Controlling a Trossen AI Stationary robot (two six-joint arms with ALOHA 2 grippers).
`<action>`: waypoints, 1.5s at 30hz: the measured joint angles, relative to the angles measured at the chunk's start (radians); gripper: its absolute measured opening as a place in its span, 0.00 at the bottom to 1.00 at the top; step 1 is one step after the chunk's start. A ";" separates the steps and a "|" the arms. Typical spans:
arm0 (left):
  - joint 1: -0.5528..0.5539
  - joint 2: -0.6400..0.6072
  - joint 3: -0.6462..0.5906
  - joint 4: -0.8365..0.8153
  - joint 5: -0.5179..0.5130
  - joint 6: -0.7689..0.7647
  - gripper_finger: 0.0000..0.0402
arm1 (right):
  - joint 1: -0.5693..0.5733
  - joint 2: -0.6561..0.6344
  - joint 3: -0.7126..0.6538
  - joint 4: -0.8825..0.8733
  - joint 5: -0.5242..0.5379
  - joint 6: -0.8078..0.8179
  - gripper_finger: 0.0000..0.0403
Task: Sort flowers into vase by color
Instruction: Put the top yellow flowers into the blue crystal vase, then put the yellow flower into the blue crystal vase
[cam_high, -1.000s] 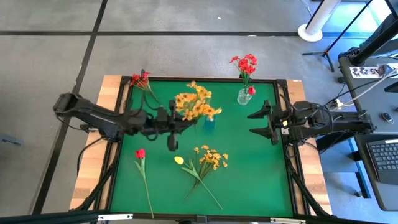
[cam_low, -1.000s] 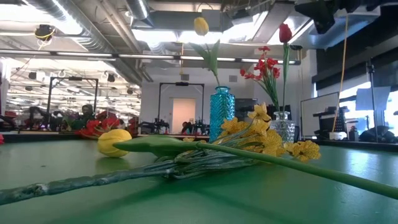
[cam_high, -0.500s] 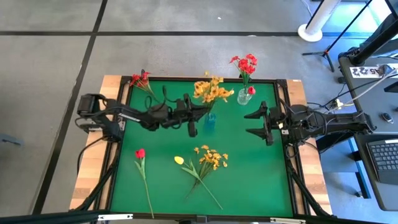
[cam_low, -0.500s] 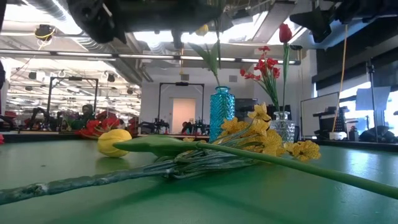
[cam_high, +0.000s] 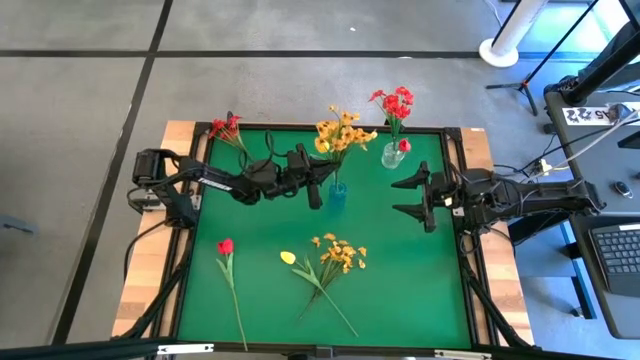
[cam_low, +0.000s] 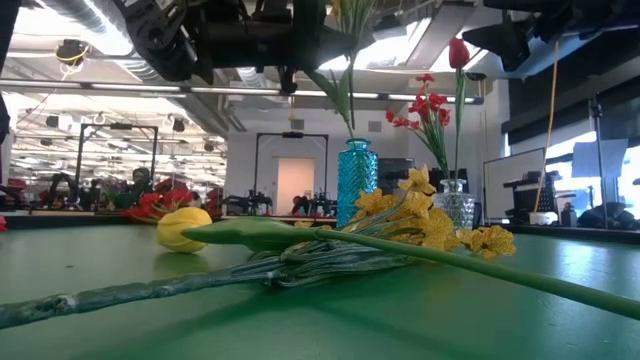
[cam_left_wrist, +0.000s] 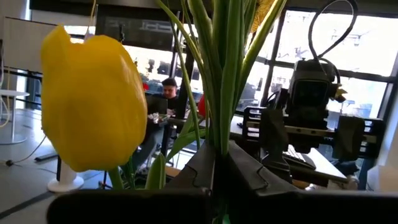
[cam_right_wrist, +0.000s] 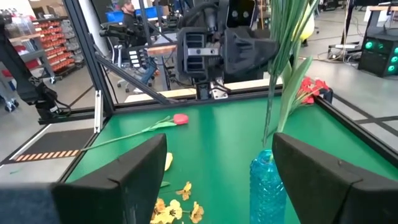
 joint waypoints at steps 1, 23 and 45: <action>0.001 0.000 0.000 0.000 0.000 0.000 0.03 | 0.000 0.001 0.000 -0.001 0.000 0.000 0.72; -0.008 0.122 0.002 0.052 -0.023 0.078 0.09 | 0.000 0.001 0.000 -0.010 0.000 0.000 0.72; -0.167 -0.165 0.002 -0.649 -0.255 0.084 0.50 | 0.000 0.000 0.001 -0.031 0.000 0.003 0.72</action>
